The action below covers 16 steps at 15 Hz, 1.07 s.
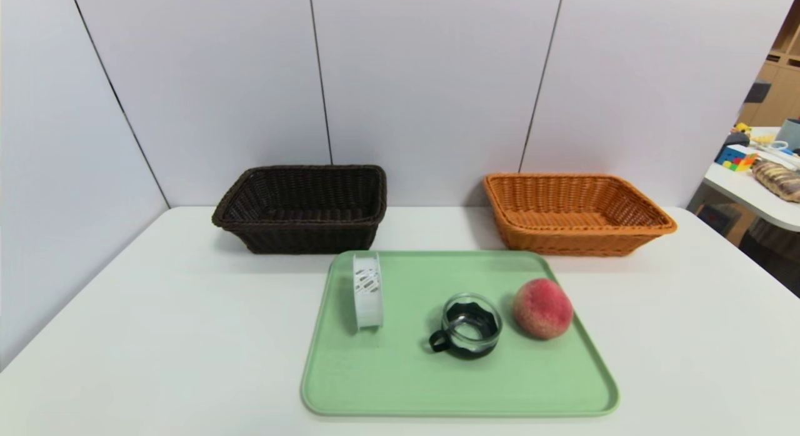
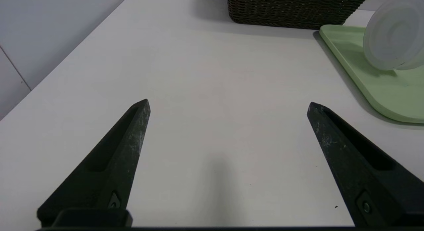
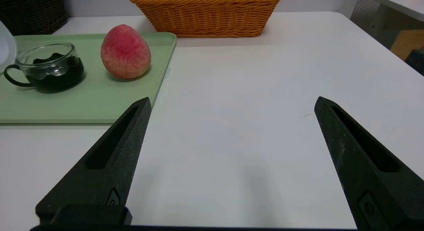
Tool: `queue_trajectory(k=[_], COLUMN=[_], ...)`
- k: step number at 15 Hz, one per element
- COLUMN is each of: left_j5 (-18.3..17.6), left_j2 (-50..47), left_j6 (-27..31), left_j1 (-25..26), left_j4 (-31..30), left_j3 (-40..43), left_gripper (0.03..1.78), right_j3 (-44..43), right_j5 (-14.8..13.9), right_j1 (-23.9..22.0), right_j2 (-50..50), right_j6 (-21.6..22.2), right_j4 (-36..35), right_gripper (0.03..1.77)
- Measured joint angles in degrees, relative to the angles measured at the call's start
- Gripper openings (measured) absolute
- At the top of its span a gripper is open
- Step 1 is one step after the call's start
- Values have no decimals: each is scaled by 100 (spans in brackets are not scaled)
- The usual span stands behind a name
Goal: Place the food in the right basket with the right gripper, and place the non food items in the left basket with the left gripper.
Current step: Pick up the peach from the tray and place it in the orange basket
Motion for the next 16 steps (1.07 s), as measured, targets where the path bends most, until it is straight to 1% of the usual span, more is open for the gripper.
queue_trajectory(k=[9, 16], left_j5=[0, -6], left_j2=[0, 0], left_j6=[11, 112], left_j1=[0, 0], left_j4=[0, -10], left_j3=[0, 0], left_gripper=[169, 169], right_j3=[-2, -5], right_j5=[-2, 6], right_j1=[0, 0], right_j2=[0, 0], right_j6=[45, -9], right_j4=[2, 9], right_gripper=[170, 170])
